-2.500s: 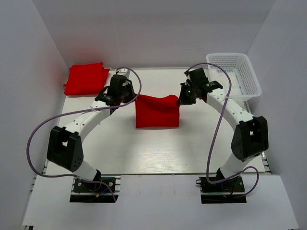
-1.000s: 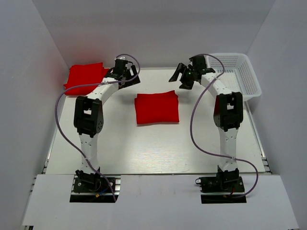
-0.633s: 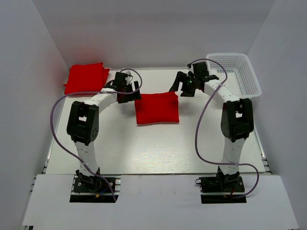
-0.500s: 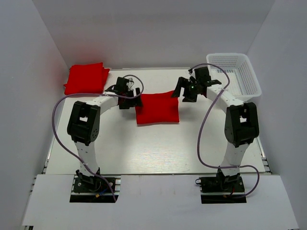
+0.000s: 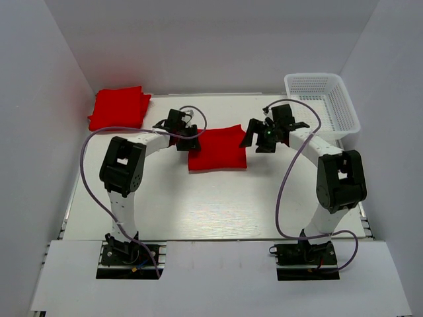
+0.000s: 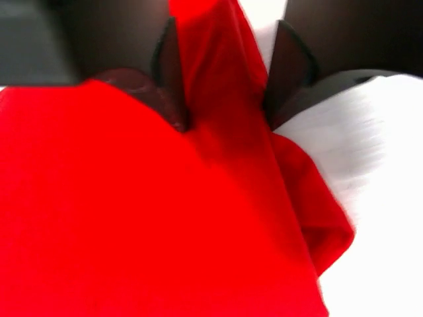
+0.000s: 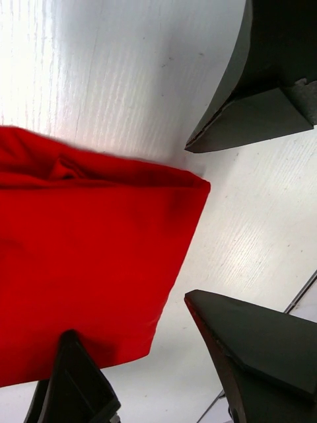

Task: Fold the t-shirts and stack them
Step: Put the neatly folded tshirt into the corner of the board with the left arm

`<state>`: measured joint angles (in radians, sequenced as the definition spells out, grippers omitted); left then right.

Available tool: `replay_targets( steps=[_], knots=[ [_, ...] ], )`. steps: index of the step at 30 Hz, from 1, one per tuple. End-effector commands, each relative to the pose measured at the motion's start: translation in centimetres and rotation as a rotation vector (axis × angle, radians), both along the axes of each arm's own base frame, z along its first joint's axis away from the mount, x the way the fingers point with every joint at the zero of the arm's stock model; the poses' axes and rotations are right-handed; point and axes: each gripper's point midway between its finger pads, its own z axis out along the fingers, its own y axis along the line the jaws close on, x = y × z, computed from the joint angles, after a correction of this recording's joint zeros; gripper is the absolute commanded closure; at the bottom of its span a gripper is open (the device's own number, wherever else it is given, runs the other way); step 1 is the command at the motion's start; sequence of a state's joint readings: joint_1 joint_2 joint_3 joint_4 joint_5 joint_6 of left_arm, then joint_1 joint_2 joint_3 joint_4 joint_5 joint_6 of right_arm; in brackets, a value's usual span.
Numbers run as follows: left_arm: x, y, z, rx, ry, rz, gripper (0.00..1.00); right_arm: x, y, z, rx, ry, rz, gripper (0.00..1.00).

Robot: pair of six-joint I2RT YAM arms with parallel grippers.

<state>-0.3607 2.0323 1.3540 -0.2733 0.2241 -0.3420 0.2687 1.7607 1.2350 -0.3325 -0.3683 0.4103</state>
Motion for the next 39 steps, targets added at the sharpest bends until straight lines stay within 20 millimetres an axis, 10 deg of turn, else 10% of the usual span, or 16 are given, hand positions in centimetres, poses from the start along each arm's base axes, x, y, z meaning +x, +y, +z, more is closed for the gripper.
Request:
replay_targets(
  steps=[1,4,7,24,39],
  knots=[
    [-1.3,-0.9,-1.8,0.016,0.051,-0.04,0.45,0.7,-0.6,2.7,-0.002,-0.109,-0.01,0.1],
    [-1.4,-1.2,-2.2,0.028,0.038,-0.071,0.61,0.3,-1.1,2.5,-0.022,-0.112,-0.03,0.1],
    [-1.3,-1.7,-2.2,0.045,0.021,-0.11,1.0,0.0,-2.0,2.8,-0.047,-0.127,-0.068,0.1],
    [7.8,2.8,16.8,0.24,-0.481,-0.159,1.0,-3.2,-7.0,3.5,-0.169,-0.237,-0.255,0.1],
    [12.5,11.7,24.0,0.389,-0.6,-0.241,1.0,-3.1,-8.3,4.6,-0.205,-0.275,-0.326,0.1]
  ],
)
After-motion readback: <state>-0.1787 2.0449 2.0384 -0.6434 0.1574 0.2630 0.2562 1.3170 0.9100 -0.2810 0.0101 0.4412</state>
